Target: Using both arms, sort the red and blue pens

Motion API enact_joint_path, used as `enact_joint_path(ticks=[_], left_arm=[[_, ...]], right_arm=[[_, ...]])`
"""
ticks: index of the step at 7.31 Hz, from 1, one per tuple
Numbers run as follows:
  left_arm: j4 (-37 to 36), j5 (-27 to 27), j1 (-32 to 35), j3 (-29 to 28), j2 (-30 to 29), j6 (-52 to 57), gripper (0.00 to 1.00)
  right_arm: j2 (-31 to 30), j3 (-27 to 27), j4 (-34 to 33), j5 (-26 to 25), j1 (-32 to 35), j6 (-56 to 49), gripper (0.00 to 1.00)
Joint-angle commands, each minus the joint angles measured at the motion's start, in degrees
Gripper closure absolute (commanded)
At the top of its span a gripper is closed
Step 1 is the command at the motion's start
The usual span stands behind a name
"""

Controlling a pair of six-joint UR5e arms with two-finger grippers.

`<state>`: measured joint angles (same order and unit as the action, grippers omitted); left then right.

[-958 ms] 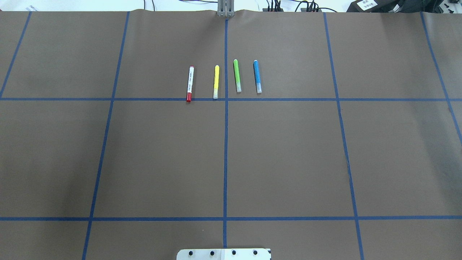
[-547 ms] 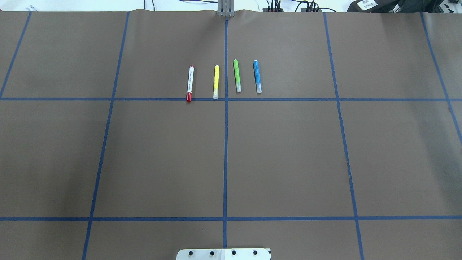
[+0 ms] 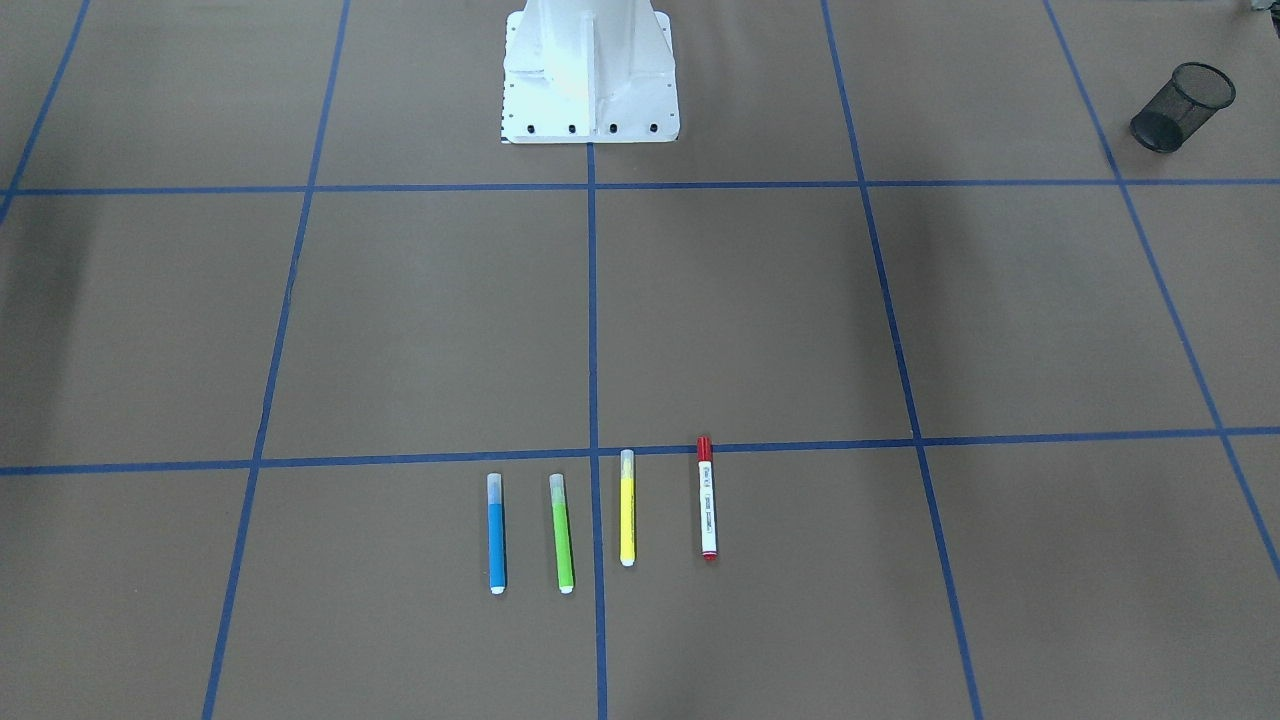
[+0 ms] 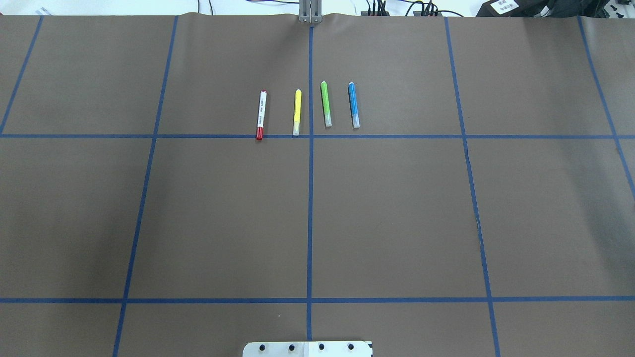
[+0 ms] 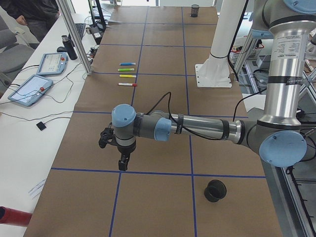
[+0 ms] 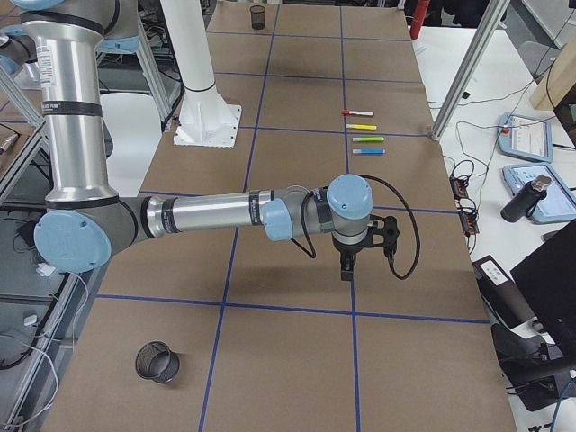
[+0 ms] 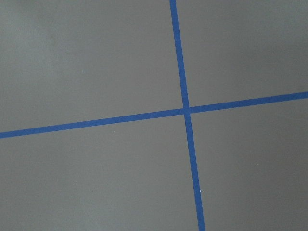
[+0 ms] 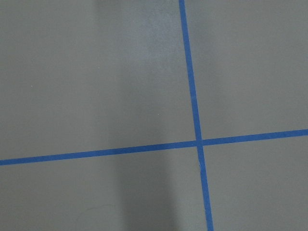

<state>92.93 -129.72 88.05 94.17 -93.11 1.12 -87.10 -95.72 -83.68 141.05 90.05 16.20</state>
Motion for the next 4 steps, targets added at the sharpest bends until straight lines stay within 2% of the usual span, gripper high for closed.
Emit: enact_joint_path(ticks=[1,3,4], left_arm=[[-0.82,0.25,-2.08,0.14,-4.51,-0.15,0.0],[-4.05,0.6,-7.87,-1.78,-11.35,-0.5,0.0],[-5.2,0.6,-10.33,-2.66,-15.13,-3.38,0.0]], right_arm=[[-0.43,-0.43,2.8,0.89,-1.18,0.15,0.0],[-3.42,-0.25,9.64,1.33,-1.8,0.41,0.0],[-3.34,-0.34,9.41,1.42,-3.54,0.5,0.0]])
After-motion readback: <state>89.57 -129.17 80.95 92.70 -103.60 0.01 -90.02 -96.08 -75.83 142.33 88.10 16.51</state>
